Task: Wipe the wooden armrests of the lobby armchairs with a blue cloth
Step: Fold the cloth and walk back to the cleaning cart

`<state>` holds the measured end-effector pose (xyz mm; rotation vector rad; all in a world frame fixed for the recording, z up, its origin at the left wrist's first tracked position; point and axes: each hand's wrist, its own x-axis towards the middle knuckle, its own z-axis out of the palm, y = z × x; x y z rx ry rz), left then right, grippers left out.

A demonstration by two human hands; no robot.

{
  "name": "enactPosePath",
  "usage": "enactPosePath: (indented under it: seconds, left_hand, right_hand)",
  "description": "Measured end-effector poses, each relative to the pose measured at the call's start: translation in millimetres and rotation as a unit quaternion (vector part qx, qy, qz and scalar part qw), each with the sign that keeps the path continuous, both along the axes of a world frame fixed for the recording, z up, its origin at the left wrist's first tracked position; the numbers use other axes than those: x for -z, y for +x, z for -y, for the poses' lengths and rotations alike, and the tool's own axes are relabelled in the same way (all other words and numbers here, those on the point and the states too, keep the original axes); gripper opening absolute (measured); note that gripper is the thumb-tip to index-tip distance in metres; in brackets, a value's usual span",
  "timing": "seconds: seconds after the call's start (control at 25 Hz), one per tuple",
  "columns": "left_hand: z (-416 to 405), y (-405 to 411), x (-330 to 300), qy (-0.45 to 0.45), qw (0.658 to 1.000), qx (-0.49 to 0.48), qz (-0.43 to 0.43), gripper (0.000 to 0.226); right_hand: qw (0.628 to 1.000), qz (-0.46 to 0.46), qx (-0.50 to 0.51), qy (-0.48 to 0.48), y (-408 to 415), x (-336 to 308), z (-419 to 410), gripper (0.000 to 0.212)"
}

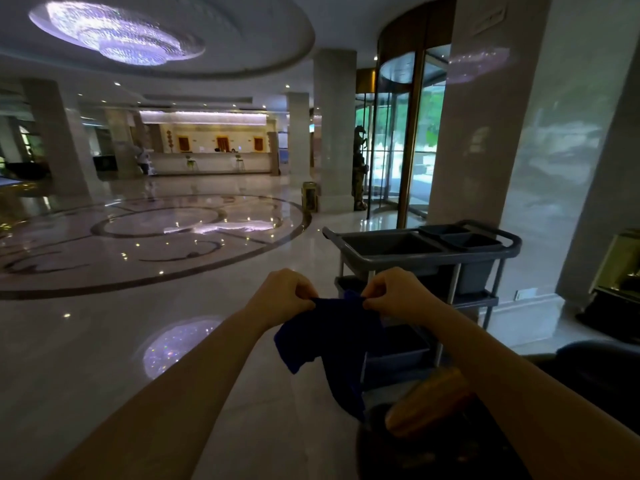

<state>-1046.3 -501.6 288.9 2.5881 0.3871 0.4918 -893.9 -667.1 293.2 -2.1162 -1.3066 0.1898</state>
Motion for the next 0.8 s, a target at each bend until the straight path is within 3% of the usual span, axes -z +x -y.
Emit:
enactPosePath:
  seconds: [0.44,0.56,0.8]
  left_hand:
    - [-223,193,-14,0.026,0.993,0.106,-0.036,0.014]
    - [-264,244,-22,0.029,0.993,0.109,-0.020,0.014]
    - [-349,363,-19,0.037,0.988,0.151,-0.013,0.016]
  right_hand:
    - [0.995,0.029,0.096,-0.007,153,-7,-192,0.015]
    - [0.993,0.043,0.114,-0.007,194,-17,-231,0.005]
    - [0.989,0.057,0.137,-0.005,305,-10,-310,0.006]
